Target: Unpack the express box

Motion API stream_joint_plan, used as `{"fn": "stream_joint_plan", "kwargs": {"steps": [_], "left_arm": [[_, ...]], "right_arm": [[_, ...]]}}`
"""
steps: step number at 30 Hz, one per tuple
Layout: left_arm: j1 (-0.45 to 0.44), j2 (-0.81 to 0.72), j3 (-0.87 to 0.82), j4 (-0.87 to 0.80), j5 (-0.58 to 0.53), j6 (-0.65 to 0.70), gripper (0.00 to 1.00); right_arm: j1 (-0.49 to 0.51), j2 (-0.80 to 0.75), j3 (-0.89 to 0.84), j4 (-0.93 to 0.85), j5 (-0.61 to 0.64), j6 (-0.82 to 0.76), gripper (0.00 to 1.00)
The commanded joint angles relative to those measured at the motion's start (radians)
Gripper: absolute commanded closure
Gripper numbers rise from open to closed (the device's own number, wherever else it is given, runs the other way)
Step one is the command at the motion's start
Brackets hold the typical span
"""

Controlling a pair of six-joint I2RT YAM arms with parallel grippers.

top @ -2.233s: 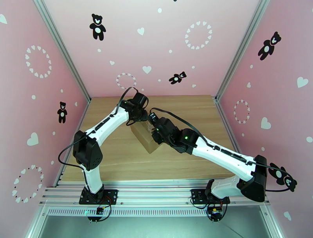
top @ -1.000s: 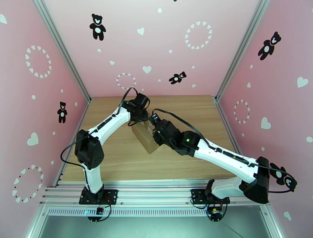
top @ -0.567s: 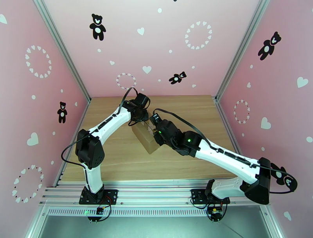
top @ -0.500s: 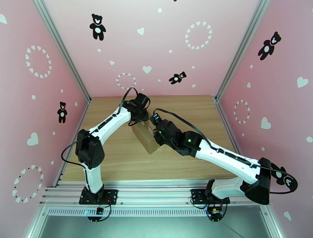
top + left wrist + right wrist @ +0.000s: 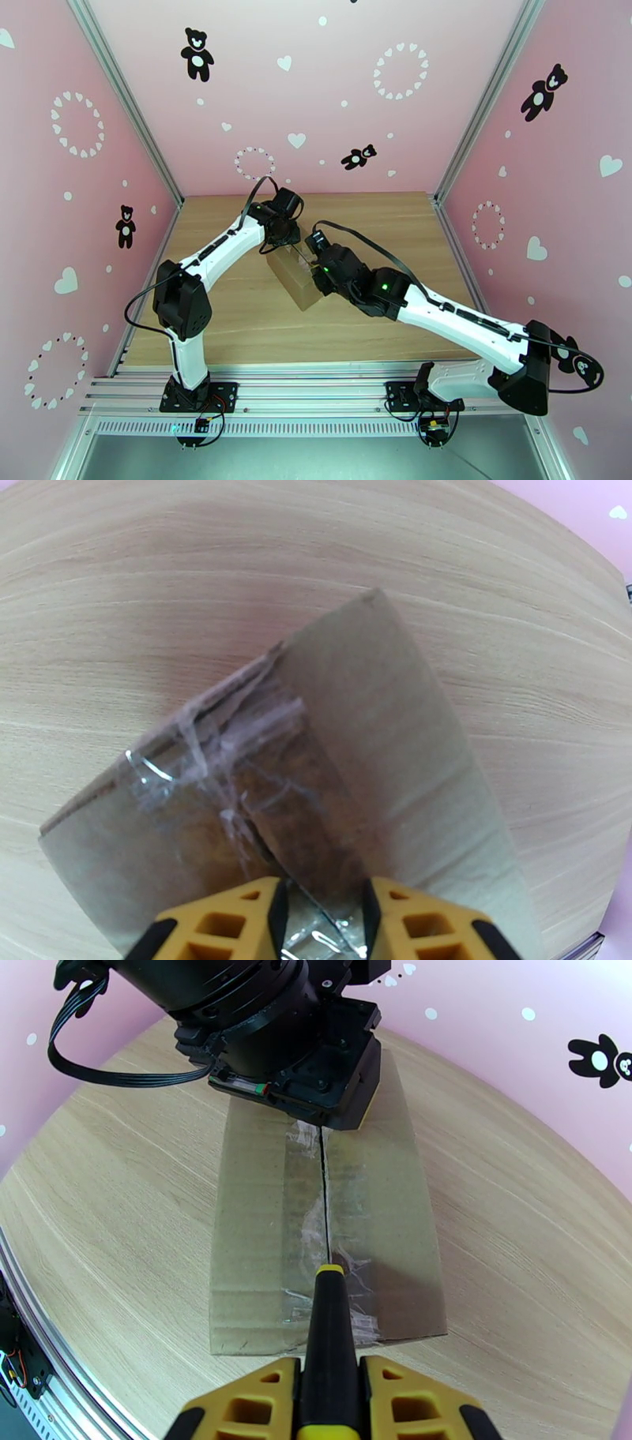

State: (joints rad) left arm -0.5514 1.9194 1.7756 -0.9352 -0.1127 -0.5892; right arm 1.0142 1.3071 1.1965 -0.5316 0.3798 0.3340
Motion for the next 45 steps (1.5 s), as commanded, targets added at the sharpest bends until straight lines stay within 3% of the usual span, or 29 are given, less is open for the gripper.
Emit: {"fn": "stream_joint_plan", "kwargs": {"steps": [1, 45], "left_arm": [[0.033, 0.072, -0.046, -0.06, -0.062, -0.017, 0.65], [0.07, 0.06, -0.082, -0.034, -0.06, -0.054, 0.67]], "right_arm": [[0.011, -0.025, -0.038, -0.164, -0.008, 0.018, 1.0], [0.021, -0.081, -0.044, -0.231, -0.007, 0.043, 1.0]]}}
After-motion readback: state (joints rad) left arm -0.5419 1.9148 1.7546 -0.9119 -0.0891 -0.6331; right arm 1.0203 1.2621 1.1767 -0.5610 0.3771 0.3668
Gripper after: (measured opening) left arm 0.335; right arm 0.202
